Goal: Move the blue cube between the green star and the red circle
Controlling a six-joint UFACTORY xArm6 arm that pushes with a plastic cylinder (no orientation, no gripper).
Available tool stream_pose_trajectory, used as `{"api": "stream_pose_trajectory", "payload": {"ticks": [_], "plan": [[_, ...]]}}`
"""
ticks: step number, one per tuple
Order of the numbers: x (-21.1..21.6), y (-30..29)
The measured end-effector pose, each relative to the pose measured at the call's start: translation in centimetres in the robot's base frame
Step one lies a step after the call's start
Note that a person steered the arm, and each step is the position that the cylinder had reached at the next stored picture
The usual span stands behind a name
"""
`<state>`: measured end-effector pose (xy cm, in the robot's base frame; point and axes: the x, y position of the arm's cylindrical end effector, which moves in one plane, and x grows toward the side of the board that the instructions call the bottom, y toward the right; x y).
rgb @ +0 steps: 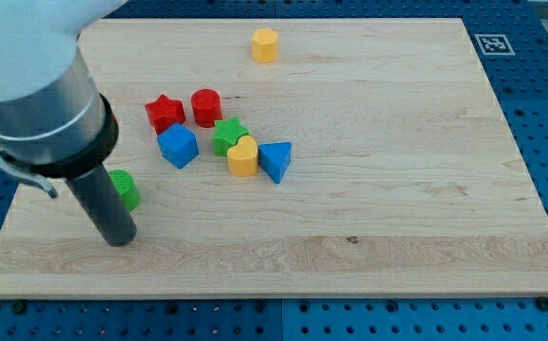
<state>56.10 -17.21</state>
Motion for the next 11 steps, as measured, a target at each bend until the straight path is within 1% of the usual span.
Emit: {"api": "stream_pose_trajectory", "payload": {"ticks": [2, 3, 4, 5, 6, 7, 8, 9, 10, 11], "plan": [[-4.1, -2.3], [-6.9, -3.1], [-7.4, -4.0], [-5.1, -4.1], [-2.9, -3.6], [-2.9, -0.9], [-4.3, 2.3], [-6.6, 3.7], [-9.1, 3.7], [-10.3, 3.5]]}}
